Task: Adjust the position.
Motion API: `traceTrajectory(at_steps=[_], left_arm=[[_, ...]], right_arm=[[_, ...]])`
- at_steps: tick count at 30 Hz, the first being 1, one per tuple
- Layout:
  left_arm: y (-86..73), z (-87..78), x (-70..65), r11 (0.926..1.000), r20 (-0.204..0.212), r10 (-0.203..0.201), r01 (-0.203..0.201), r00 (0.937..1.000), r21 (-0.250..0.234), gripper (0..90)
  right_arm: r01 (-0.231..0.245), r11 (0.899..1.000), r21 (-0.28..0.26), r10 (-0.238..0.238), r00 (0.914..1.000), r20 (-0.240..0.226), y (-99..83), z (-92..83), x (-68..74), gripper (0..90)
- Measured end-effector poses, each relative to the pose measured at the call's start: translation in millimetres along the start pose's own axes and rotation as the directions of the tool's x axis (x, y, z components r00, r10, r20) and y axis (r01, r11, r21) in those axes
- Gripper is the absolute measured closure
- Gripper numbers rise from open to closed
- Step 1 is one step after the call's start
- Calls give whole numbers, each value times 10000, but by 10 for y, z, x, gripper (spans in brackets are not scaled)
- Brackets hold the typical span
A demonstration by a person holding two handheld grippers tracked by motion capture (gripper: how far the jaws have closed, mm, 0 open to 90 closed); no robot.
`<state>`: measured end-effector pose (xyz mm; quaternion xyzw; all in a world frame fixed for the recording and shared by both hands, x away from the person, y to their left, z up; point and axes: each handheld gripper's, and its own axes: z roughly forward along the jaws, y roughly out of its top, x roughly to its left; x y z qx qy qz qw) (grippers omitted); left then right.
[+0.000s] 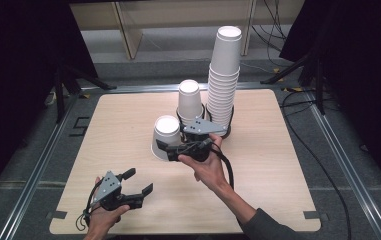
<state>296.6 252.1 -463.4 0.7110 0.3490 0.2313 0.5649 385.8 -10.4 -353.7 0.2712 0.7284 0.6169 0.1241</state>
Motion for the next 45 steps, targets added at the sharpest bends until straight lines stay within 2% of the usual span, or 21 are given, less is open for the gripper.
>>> traceTrajectory(at_steps=[1,3,5,7,8,10,15,17,18,19,20,21,26,27,28,32,33,34,40,42,45], left_arm=[[-1,42,19,9992,205,125,-117,9997,-388,142],[6,30,14,9999,36,58,-58,10000,-97,142],[7,80,35,9986,226,239,-228,9995,-478,142],[15,70,24,9998,73,67,-66,10000,-206,142],[15,100,39,9986,240,236,-224,9994,-486,142],[18,104,33,9990,181,204,-196,9996,-396,142],[26,155,37,9976,360,395,-374,9986,-579,142],[32,160,34,9971,376,376,-350,9986,-676,142],[31,163,29,9971,403,263,-233,9988,-730,142],[41,136,24,9987,254,257,-245,9993,-450,142],[45,139,27,9983,276,294,-279,9992,-502,142],[47,141,27,9982,291,290,-274,9992,-539,142],[52,154,25,9976,395,377,-353,9985,-589,142],[49,180,26,9954,558,412,-361,9976,-886,142],[54,160,14,9973,460,342,-311,9984,-658,142],[52,179,10,9950,652,392,-329,9971,-943,142],[60,161,9,9964,556,503,-463,9972,-707,142],[59,163,7,9965,581,495,-453,9971,-707,142],[59,166,-11,9968,650,484,-441,9967,-663,142],[58,165,-17,9967,681,553,-510,9961,-628,136],[43,193,-40,9960,936,378,-299,9949,-839,132]], right_arm=[[250,9996,96,-250,9997,75,-7,-1,-11,214],[128,9998,147,-126,9999,-81,-64,14,7,214],[309,9995,102,-308,9994,-126,-85,24,-3,214],[147,9997,187,-144,9998,-144,-123,28,16,214],[198,9995,244,-192,9996,-228,-140,32,18,214],[355,9990,283,-351,9993,-141,-170,33,15,214],[181,9993,328,-167,9990,-412,-243,43,13,214],[344,9984,454,-332,9990,-289,-257,36,10,214],[185,9987,485,-165,9990,-406,-270,40,21,214],[353,9982,478,-337,9989,-339,-277,40,15,214],[100,9985,543,-76,9989,-455,-290,44,33,213],[363,9978,551,-342,9987,-377,-297,43,24,214],[339,9978,574,-308,9981,-540,-335,60,54,214],[86,9978,662,-44,9980,-632,-352,63,81,213],[86,9978,662,-44,9980,-632,-352,63,81,213],[460,9964,708,-408,9965,-725,-384,86,90,213],[97,9972,740,-35,9965,-832,-395,89,119,214],[396,9965,743,-333,9960,-833,-398,95,103,214],[393,9958,821,-301,9933,-1112,-437,130,147,214],[178,9949,994,-64,9935,-1135,-450,131,187,214],[507,9951,852,-392,9905,-1317,-465,162,189,214]])
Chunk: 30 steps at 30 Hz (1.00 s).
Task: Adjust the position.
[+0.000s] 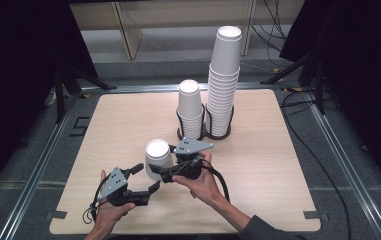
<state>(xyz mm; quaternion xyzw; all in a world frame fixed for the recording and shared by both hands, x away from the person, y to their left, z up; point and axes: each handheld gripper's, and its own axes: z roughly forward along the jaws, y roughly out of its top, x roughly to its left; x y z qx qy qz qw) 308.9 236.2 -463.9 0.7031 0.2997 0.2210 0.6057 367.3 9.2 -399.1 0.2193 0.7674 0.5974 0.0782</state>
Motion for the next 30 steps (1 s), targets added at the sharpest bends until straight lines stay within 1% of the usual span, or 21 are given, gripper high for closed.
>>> traceTrajectory(at_steps=[1,2,5,6,7,8,9,10,12,13,14,15,20,22,23,24,25,27,28,29,30], left_arm=[[1,-2,-10,10000,-28,50,-50,10000,71,132],[9,-15,-17,9994,-78,139,-137,9999,331,126],[7,-8,-23,9993,-119,124,-120,9999,354,88],[7,-8,-23,9993,-119,124,-120,9999,354,76],[-2,13,-21,9998,-56,79,-78,10000,185,61],[-2,13,-21,9998,-56,79,-78,10000,185,46],[0,15,-25,9993,-126,145,-141,9998,333,29],[0,15,-25,9993,-126,145,-141,9998,333,22],[-10,37,-36,9997,-113,41,-38,9999,229,10],[-3,30,-32,9988,-190,217,-208,9996,445,5],[-3,32,-33,9990,-184,177,-169,9997,411,0],[-4,31,-35,9992,-178,122,-115,9998,385,0],[-14,46,-42,9999,-26,-11,12,10000,125,0],[-9,36,-42,9999,-26,51,-51,10000,144,0],[-2,17,-46,9995,-91,101,-99,9999,304,12],[0,15,-50,9994,-110,158,-155,9998,305,16],[-2,23,-55,9997,35,222,-223,9997,103,34],[3,25,-60,9996,63,261,-261,9996,95,57],[12,3,-66,9988,-36,327,-326,9995,353,57],[26,-3,-69,9985,-28,433,-431,9991,344,71],[26,-3,-69,9985,-28,433,-431,9991,344,75]], right_arm=[[-20,10000,10,20,10000,12,-7,9,9,214],[-50,10000,-5,50,9999,-132,-23,34,20,214],[40,9999,156,-38,9999,-121,-33,45,37,214],[-27,9999,120,30,9997,-250,-38,59,47,214],[-352,9990,274,358,9991,-219,-42,56,84,214],[-352,9990,274,358,9991,-219,-42,56,84,214],[-31,10000,-31,30,9990,-445,-47,102,83,214],[-88,9999,113,92,9993,-364,-45,94,95,214],[-108,9999,-41,106,9986,-525,-51,129,123,214],[-50,9999,92,55,9986,-526,-46,129,141,214],[-84,10000,25,85,9982,-592,-49,138,153,214],[-8,10000,73,13,9981,-613,-47,137,160,214],[-270,9996,124,278,9968,-749,-50,133,187,214],[-457,9990,33,458,9950,-890,-60,144,186,214],[-445,9989,137,455,9953,-854,-60,133,182,213],[-465,9989,-29,460,9940,-996,-65,148,174,212],[-648,9979,71,652,9925,-1038,-67,143,175,209],[-544,9984,162,556,9944,-894,-63,127,165,205],[-601,9982,6,598,9928,-1040,-70,138,155,202],[-781,9969,17,778,9902,-1164,-70,122,131,196],[-781,9969,17,778,9902,-1164,-70,122,131,196]])
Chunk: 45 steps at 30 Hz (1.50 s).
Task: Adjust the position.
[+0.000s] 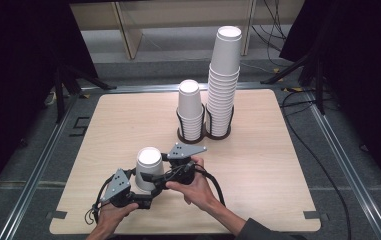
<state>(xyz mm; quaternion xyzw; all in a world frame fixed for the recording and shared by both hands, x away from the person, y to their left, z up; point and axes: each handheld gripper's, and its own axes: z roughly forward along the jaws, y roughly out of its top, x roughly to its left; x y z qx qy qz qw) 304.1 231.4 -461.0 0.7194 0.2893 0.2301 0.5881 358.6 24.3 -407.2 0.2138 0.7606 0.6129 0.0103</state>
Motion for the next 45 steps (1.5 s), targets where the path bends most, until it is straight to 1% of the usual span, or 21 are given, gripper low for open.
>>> traceTrajectory(at_steps=[1,2,3,7,9,10,12,15,17,21,22,25,28,30,31,34,36,39,40,42,45], left_arm=[[1,20,2,9996,191,54,-49,9998,-265,80],[1,20,2,9996,191,54,-49,9998,-265,84],[14,-10,0,9999,124,118,-119,9999,85,87],[17,-6,-9,9983,202,493,-499,9986,295,95],[20,-3,-15,9967,230,709,-717,9972,378,96],[19,3,-30,9960,241,804,-813,9965,383,96],[13,24,-54,9958,340,849,-859,9958,301,99],[18,17,-83,9893,395,1224,-1251,9917,754,101],[12,28,-85,9900,441,1225,-1252,9915,651,103],[19,18,-102,9860,450,1364,-1401,9896,905,104],[21,16,-106,9845,468,1427,-1466,9887,960,104],[14,30,-114,9847,517,1481,-1521,9876,850,105],[21,19,-114,9791,575,1668,-1723,9843,1085,105],[20,20,-116,9794,608,1648,-1706,9845,1082,104],[20,25,-118,9809,659,1583,-1645,9852,1041,100],[16,23,-113,9818,680,1617,-1675,9845,895,73],[-1,35,-115,9881,714,1454,-1485,9868,399,61],[-1,19,-120,9891,716,1407,-1433,9875,330,50],[-5,23,-120,9925,759,1222,-1222,9896,-36,46],[2,13,-111,9935,834,1131,-1113,9901,-251,49],[15,-12,-103,9928,857,1186,-1169,9892,-241,56]], right_arm=[[-107,9999,42,107,9998,-136,6,-15,-2,190],[-107,9999,42,107,9998,-136,6,-15,-2,190],[259,9996,112,-258,9996,-66,34,-31,-15,190],[452,9986,293,-446,9988,-188,103,-75,-16,174],[283,9989,370,-272,9992,-308,113,-84,-11,172],[328,9983,481,-321,9994,-134,139,-114,-13,171],[196,9976,661,-174,9993,-341,169,-155,-29,170],[422,9959,795,-397,9987,-329,194,-189,-49,171],[326,9952,923,-290,9988,-401,201,-208,-48,175],[405,9929,1115,-361,9985,-418,200,-225,-67,182],[222,9914,1286,-150,9983,-566,201,-235,-66,196],[249,9920,1239,-169,9977,-656,197,-232,-77,221],[161,9903,1377,-65,9975,-697,198,-251,-91,237],[134,9899,1408,-36,9976,-692,199,-256,-92,239],[-217,9883,1508,327,9970,-709,196,-271,-78,242],[151,9914,1302,-63,9977,-676,199,-278,-96,248],[-209,9912,1304,306,9969,-727,207,-291,-76,250],[-34,9936,1131,113,9975,-696,215,-300,-84,251],[-260,9949,975,343,9959,-843,222,-310,-84,252],[-412,9948,929,494,9949,-884,231,-331,-96,252],[-633,9951,763,710,9921,-1035,230,-347,-132,252]])
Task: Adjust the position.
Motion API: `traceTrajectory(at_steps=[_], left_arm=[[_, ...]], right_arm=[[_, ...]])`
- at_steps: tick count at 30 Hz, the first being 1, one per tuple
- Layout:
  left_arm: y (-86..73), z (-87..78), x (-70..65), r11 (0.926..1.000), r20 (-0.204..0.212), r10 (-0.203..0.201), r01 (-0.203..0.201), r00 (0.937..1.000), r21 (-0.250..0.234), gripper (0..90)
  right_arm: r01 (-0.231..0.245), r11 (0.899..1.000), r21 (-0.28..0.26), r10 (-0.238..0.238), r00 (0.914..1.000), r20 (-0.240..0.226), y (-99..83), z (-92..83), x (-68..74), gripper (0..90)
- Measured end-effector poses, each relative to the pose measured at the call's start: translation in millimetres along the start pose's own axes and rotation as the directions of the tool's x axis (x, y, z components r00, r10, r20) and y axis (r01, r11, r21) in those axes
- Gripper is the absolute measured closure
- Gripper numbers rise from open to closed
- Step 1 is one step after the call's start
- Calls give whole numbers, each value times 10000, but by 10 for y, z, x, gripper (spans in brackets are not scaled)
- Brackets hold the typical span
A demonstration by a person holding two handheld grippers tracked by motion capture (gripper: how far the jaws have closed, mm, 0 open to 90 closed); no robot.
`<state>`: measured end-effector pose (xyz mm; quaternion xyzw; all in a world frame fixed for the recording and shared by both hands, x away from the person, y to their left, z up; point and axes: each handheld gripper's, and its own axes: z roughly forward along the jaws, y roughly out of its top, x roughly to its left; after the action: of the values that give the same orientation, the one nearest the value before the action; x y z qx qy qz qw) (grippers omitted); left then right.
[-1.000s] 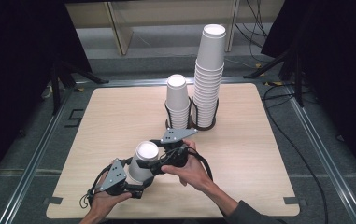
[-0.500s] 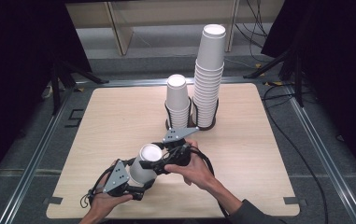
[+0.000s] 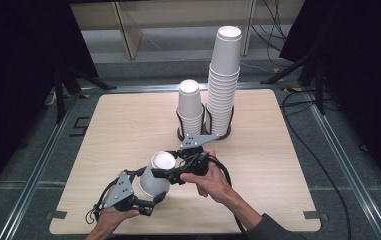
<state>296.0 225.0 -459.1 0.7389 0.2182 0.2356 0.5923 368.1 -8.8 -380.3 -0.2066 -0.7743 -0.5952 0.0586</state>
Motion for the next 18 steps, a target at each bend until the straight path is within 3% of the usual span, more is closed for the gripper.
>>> traceTrajectory(at_steps=[5,7,8,9,14,15,18], left_arm=[[8,-3,5,10000,95,-8,7,10000,46,76],[20,-22,21,9995,168,-313,314,9994,-45,112],[23,-16,31,9996,181,-171,175,9997,-222,114],[35,-35,30,10000,155,-73,72,9999,57,116],[38,-34,29,9998,258,-100,96,9996,163,126],[36,-22,30,9999,314,-143,143,9994,9,127],[50,-39,34,9993,258,39,-48,9997,358,130]], right_arm=[[-130,9999,69,130,9999,-28,-5,-13,-16,250],[-146,9998,126,148,9998,-103,-7,-16,-25,249],[-224,9997,45,225,9995,-233,-12,-12,-30,248],[-235,9997,78,237,9996,-177,-9,-22,-37,248],[-311,9992,236,319,9989,-340,-16,-25,-48,246],[-255,9994,217,260,9993,-258,-14,-29,-55,246],[-272,9993,259,279,9992,-298,-20,-33,-66,244]])
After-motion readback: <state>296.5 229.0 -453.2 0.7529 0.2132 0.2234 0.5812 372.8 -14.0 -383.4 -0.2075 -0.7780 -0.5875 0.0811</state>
